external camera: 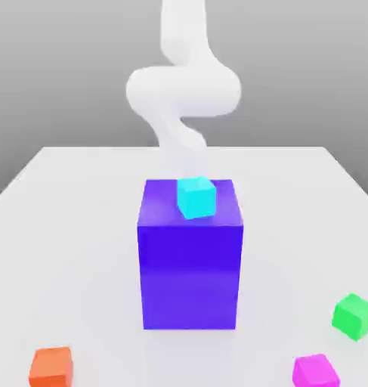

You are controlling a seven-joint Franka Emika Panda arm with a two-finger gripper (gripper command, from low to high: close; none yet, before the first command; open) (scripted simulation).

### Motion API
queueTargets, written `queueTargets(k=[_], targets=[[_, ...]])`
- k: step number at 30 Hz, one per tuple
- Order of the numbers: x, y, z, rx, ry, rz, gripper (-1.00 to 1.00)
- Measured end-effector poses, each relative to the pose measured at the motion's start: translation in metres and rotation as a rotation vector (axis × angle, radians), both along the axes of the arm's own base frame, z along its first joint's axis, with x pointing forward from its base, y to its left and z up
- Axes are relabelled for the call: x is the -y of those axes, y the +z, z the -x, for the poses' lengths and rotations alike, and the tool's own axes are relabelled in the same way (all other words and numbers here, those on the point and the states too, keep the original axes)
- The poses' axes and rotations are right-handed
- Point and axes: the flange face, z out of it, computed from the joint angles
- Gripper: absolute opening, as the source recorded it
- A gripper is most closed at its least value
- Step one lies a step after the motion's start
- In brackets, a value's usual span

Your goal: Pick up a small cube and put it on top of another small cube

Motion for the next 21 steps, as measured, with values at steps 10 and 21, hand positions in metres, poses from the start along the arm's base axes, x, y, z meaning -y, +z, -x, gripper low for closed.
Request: queueTargets(k=[10, 21], targets=[[-0.058, -0.144, -0.103, -0.25, 0.029, 0.064, 0.0], [-0.128, -0.332, -0.144, -0.513, 0.112, 0.089, 0.0]])
